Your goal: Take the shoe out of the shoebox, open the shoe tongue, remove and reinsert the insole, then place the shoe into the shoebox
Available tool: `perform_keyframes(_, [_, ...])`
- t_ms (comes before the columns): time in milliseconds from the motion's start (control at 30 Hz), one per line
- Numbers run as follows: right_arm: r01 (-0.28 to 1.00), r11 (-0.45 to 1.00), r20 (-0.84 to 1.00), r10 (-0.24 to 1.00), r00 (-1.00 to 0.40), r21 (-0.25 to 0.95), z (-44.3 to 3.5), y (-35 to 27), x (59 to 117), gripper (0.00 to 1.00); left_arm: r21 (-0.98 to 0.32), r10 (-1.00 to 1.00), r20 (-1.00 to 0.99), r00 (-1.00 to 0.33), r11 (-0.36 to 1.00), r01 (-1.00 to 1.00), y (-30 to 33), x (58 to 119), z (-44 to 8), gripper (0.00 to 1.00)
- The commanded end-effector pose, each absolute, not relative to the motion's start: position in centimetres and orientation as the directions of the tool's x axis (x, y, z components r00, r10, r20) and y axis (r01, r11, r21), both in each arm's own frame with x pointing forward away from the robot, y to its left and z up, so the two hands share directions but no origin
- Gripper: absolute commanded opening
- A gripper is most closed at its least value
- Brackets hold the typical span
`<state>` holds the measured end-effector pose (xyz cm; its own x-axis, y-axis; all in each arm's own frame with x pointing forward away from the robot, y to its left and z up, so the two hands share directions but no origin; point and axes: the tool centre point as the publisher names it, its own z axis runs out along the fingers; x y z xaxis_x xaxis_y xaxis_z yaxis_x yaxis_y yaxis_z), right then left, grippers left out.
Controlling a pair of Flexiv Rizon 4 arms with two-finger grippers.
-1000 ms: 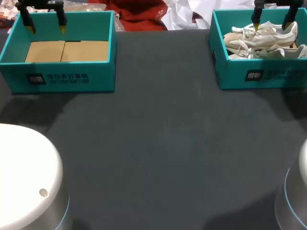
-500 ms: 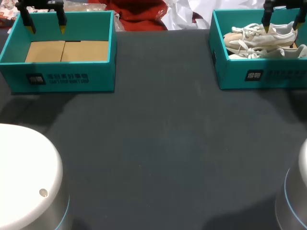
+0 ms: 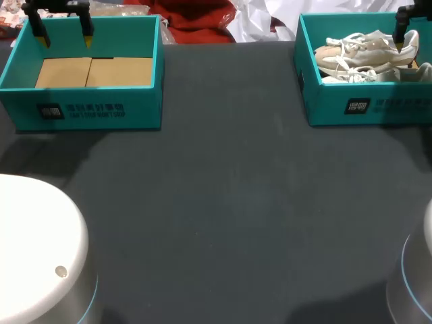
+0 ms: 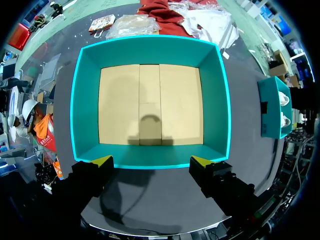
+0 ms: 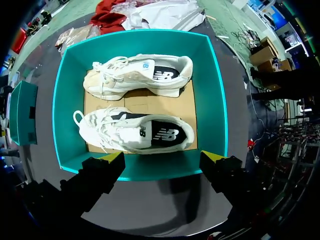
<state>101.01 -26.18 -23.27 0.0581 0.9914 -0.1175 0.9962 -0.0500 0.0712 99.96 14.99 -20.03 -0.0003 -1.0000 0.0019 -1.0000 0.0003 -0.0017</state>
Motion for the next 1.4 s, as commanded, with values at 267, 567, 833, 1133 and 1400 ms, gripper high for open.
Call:
perform_keyframes(267, [0.996, -0.069, -0.109, 0.991, 0.075, 0.060, -25.4, -29.2, 102.3, 0.89, -0.001, -1.000, 0.001, 0.000, 0.000, -1.000, 15.0, 100.0, -20.0, 1.00])
perform_keyframes(567, [0.993, -0.097, -0.097, 0.990, 0.104, 0.071, -26.8, -31.0, 102.7, 0.78, -0.001, -1.000, 0.001, 0.000, 0.000, -1.000, 15.0, 100.0, -20.0, 1.00])
perform_keyframes(833, [0.993, -0.102, -0.085, 0.991, 0.107, 0.063, -28.7, -32.2, 103.1, 0.73, -0.001, -1.000, 0.001, 0.000, 0.000, -1.000, 15.0, 100.0, -20.0, 1.00])
perform_keyframes(1133, [0.992, -0.118, -0.063, 0.991, 0.121, 0.052, -30.1, -33.3, 103.1, 0.80, -0.001, -1.000, 0.001, 0.000, 0.000, -1.000, 15.0, 100.0, -20.0, 1.00])
perform_keyframes(1400, [0.992, -0.116, -0.053, 0.992, 0.118, 0.048, -30.8, -33.2, 102.8, 0.73, -0.001, -1.000, 0.001, 0.000, 0.000, -1.000, 15.0, 100.0, -20.0, 1.00])
